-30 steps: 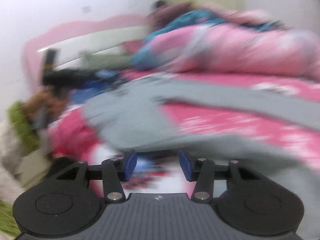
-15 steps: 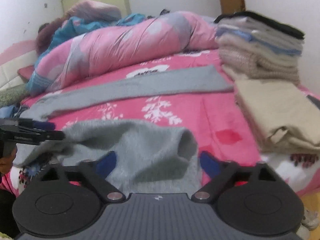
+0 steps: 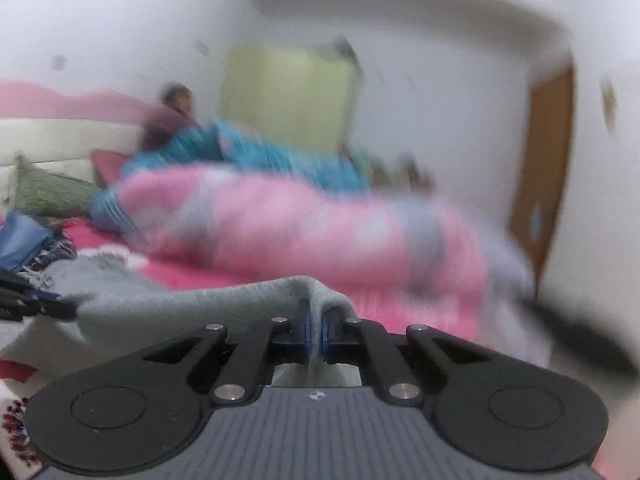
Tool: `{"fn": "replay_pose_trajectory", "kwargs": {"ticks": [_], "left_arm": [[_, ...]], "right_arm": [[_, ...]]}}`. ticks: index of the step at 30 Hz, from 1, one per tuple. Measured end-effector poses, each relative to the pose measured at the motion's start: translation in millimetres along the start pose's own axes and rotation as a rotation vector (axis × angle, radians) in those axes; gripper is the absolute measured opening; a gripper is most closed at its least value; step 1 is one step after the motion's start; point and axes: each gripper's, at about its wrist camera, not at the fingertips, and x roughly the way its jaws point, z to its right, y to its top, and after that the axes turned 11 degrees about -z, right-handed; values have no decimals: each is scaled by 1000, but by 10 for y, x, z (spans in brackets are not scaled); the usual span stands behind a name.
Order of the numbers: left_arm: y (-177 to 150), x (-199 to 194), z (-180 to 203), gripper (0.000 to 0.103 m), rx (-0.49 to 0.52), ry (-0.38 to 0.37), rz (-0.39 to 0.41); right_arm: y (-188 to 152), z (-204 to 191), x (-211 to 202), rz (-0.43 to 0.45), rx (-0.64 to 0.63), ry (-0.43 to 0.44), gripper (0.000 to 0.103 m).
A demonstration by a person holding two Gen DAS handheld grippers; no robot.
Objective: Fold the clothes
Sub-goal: 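Lift the grasped end with the left gripper and fold it over while the right gripper holds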
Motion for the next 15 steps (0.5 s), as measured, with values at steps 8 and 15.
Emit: {"fn": "replay_pose_trajectory", "kwargs": {"ticks": [8, 15], "left_arm": [[-550, 105, 293, 6, 99, -124, -180], [-1218, 552, 553, 9, 134, -191, -464]], "right_arm": [[-1217, 94, -169, -186, 32, -66, 31], [-2052, 264, -503, -376, 242, -104, 34]]}}
